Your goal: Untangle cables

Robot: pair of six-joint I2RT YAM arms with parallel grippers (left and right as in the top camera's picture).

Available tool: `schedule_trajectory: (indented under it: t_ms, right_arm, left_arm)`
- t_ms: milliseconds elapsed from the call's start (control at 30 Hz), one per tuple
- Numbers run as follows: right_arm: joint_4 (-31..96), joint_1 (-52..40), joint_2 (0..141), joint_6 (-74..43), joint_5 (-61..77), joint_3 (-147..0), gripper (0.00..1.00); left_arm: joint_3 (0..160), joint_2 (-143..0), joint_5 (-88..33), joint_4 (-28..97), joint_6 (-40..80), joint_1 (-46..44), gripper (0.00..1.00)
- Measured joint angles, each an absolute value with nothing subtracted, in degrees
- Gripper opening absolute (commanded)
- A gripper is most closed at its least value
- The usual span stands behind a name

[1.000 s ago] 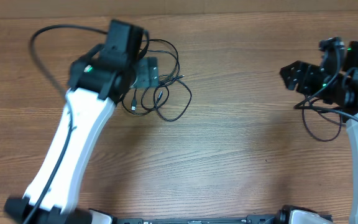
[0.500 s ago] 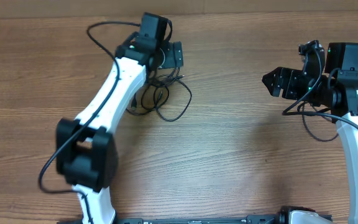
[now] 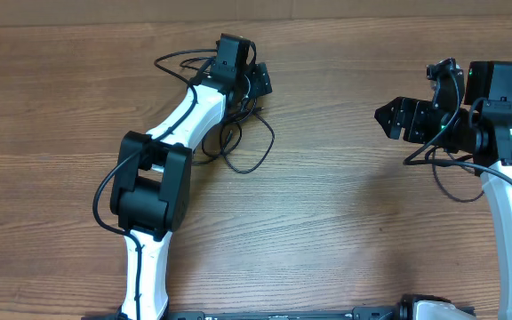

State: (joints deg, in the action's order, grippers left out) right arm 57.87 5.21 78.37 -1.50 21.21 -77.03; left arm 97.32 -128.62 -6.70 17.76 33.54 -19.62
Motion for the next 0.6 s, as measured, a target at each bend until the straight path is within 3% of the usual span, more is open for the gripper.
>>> schedule_trajectory:
  t_ms: [67,100,400,600]
  right_arm:
    - [57.9,5.2,78.4,-1.5,21.2,-77.0,0.84]
    - [57.9,5.2,78.4,-1.5,21.2,-77.0,0.84]
    - [57.8,5.2,78.4,-1.5,21.2,-77.0,0.85]
    - [57.7,5.2,78.4,-1.5,22.3,-77.0,0.88]
  left_arm:
    - [97.3,-129.1,-6.9,17.5,34.2,-19.6,0.08]
    - [97.3,-129.1,-7.0,17.5,34.4,-19.6,0.04]
    - [97.5,-127.6,-14.9,19.2,32.4,-19.7,0.04]
    - [97.6,-112.6,-24.3,25.8,27.3,-24.5,0.04]
